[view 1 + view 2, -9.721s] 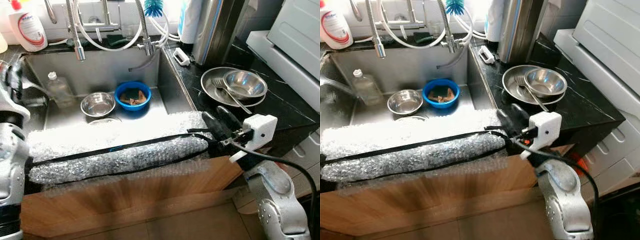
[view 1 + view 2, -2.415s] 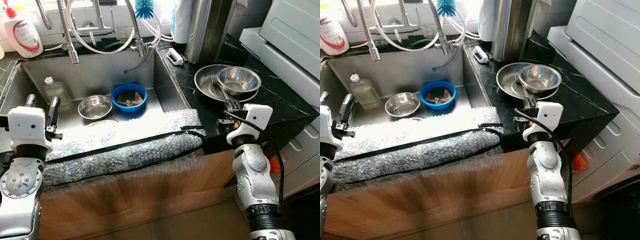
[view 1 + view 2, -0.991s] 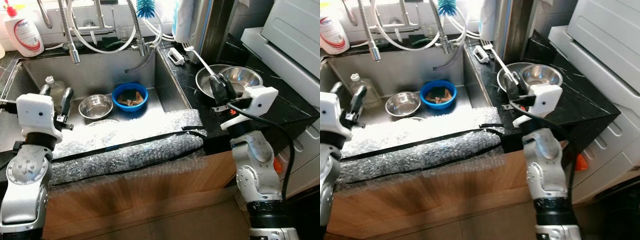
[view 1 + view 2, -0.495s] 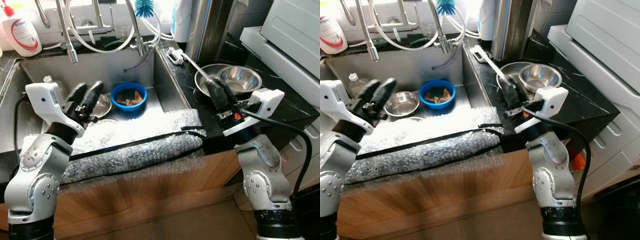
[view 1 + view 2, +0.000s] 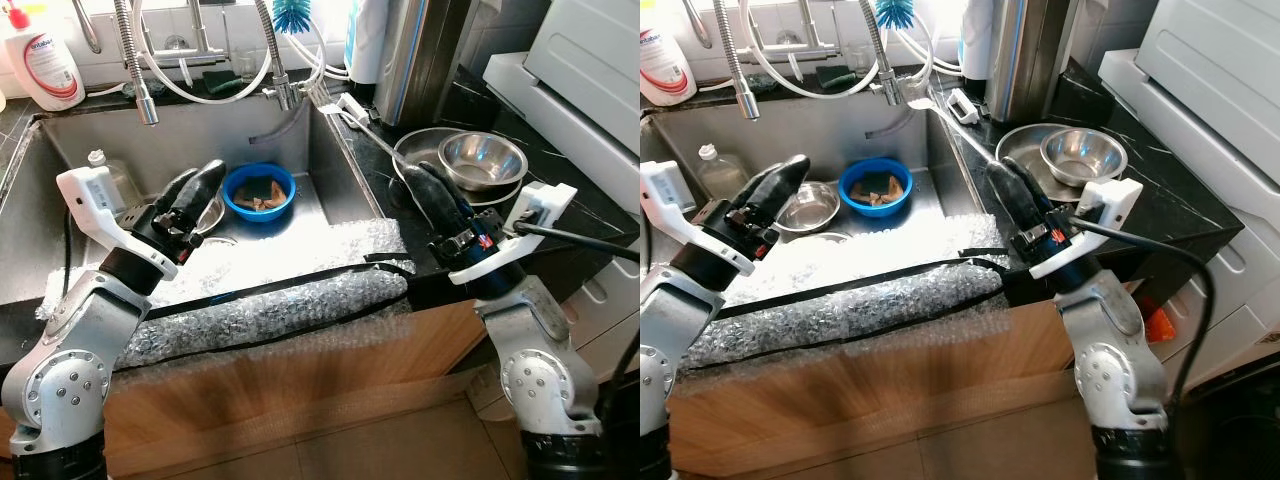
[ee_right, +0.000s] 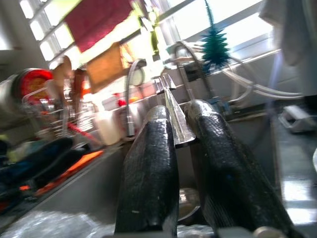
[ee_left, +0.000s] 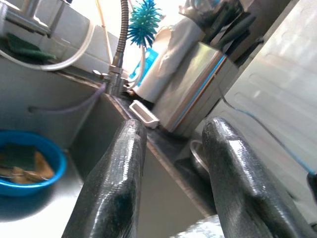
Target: Kitchen organization
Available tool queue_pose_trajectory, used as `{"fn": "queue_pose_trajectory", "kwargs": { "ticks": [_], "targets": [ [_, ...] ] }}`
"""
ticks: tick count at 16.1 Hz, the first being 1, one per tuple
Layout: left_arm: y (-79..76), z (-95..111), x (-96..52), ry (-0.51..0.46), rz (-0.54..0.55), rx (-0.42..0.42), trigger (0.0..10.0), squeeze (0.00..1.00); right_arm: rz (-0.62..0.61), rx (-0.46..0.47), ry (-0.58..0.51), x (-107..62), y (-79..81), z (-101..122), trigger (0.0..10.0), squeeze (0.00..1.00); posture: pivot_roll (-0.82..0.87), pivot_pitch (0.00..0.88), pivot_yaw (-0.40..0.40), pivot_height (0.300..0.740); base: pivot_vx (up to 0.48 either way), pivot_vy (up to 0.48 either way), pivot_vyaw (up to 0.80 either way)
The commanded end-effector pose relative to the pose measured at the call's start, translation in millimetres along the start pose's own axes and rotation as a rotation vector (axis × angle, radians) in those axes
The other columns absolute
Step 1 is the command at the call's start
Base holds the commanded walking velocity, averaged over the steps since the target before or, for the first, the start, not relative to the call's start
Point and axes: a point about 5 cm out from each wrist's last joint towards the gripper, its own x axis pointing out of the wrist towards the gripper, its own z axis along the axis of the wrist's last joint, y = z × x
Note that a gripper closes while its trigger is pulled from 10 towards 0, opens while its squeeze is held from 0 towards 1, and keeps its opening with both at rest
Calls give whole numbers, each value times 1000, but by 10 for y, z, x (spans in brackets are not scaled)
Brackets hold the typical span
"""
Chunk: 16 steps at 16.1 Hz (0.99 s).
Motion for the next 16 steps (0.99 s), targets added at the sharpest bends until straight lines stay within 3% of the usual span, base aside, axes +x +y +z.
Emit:
{"fn": "queue_pose_trajectory", "kwargs": {
  "ticks": [1,5,6,7,9,10,16],
  "targets": [
    [-69,17,0,1,-35,-19,10000,0,53,21,12,-21,78,-7,10000,0,59,116,-31,740,0,0,0],
    [-159,-105,13,23,-58,-92,10000,0,84,75,42,-23,142,-116,10000,0,66,118,-32,740,0,0,0],
    [-189,-134,31,22,-62,-116,10000,871,101,87,45,-12,174,-127,10000,0,67,118,-32,740,0,0,0],
    [-234,-185,47,40,-79,-134,10000,1000,117,101,47,-2,205,-142,10000,0,64,120,-31,740,0,0,0],
    [-255,-206,63,45,-87,-149,10000,1000,139,119,51,1,239,-163,10000,0,65,121,-31,740,0,0,0],
    [-266,-210,69,46,-91,-155,10000,0,149,125,58,-3,258,-178,10000,0,66,121,-32,740,0,0,0],
    [-312,-253,74,54,-100,-185,10000,0,199,120,136,-16,339,-324,10000,0,69,123,-32,740,0,0,0]
  ]
}}
